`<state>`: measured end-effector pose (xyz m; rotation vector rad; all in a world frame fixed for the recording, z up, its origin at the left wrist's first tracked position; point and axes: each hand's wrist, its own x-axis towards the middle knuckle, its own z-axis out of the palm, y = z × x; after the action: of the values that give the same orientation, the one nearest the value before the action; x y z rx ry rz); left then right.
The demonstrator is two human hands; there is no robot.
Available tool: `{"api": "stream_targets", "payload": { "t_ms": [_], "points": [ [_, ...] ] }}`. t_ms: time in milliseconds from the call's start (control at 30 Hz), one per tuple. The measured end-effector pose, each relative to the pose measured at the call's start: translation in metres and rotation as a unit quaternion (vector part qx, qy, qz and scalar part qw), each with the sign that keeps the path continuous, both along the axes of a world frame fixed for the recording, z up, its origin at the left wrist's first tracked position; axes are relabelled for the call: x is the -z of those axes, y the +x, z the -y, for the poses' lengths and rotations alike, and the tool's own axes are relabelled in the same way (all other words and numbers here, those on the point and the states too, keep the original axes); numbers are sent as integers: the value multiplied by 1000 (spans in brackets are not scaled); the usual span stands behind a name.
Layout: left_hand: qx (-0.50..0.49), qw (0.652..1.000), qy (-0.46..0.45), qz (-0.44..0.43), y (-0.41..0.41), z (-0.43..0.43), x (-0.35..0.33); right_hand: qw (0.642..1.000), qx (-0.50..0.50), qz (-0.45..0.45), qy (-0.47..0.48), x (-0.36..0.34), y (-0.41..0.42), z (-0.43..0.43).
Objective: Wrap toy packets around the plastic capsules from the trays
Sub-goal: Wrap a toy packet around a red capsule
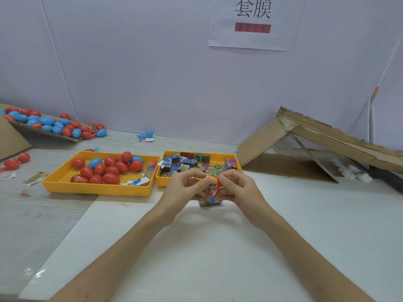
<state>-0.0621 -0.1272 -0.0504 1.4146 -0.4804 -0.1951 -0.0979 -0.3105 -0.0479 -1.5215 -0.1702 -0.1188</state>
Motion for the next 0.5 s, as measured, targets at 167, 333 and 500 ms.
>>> {"api": "stream_targets", "payload": {
  "t_ms": [167, 333, 500],
  "points": [
    [-15, 1000, 17, 11, 2, 0, 2, 1000, -11, -7, -17, 1, 1, 0],
    [-18, 999, 34, 34, 2, 1, 3, 999, -7, -4, -36, 1, 0, -1],
    [-23, 991, 80, 101, 1, 2, 2, 999, 3, -4, -36, 0, -1, 0]
  ]
}}
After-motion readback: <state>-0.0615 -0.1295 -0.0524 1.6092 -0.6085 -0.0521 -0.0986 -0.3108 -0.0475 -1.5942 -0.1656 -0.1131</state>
